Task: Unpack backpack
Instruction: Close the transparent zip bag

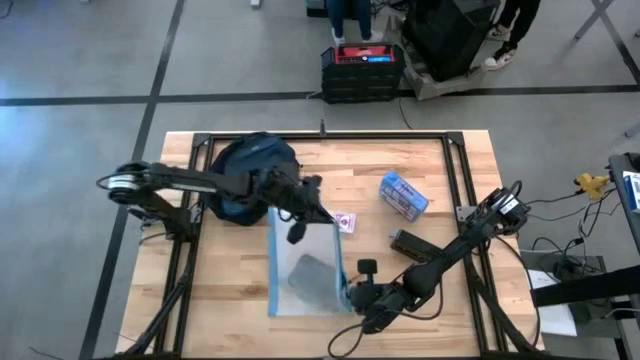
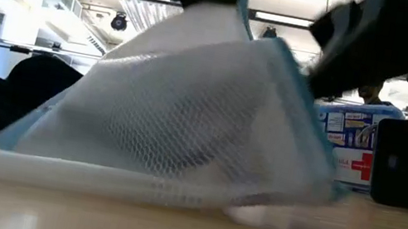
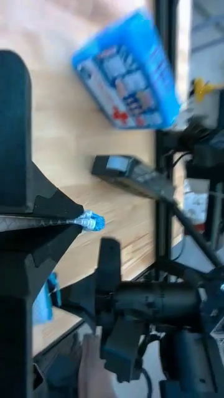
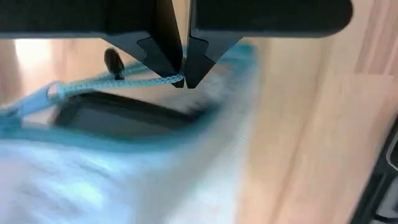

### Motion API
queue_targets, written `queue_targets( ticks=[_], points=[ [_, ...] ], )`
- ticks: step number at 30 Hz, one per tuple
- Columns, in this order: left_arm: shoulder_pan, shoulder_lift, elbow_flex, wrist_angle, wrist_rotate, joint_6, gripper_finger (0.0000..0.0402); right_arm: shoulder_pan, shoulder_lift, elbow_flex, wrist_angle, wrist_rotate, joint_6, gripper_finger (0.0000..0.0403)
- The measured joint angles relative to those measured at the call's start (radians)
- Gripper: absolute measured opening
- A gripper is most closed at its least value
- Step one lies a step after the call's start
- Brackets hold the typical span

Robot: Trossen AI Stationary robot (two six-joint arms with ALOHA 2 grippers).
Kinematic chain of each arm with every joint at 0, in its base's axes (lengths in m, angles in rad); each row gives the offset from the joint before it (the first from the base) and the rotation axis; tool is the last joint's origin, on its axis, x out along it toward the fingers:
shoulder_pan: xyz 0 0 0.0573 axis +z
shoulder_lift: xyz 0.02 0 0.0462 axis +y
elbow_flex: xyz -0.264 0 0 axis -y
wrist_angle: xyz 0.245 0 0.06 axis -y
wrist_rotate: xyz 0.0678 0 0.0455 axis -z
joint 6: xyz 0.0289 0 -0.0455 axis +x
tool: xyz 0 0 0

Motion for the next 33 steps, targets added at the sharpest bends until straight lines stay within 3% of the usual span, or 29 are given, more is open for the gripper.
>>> queue_targets(
  ticks=[10, 16, 21, 31, 33],
  points=[
    [-0.110, -0.319, -0.018, -0.150, -0.221, -0.023, 0.0000, -0.009, -0.073, 0.253, -0.103, 0.230, -0.456, 0.0000],
    [-0.226, -0.435, -0.020, -0.251, -0.438, -0.027, 0.0000, -0.012, -0.106, 0.349, -0.100, 0.231, -0.599, 0.0000],
    [-0.256, -0.493, -0.021, -0.306, -0.528, -0.027, 0.0000, -0.012, -0.091, 0.307, -0.191, 0.125, -0.436, 0.0000],
    [-0.254, -0.531, -0.021, -0.386, -0.621, -0.027, 0.0000, 0.033, -0.082, 0.136, -0.288, -0.273, -0.041, 0.0000],
    [-0.254, -0.531, -0.022, -0.387, -0.621, -0.031, 0.0000, 0.037, -0.082, 0.119, -0.312, -0.298, 0.021, 0.0000]
  ],
)
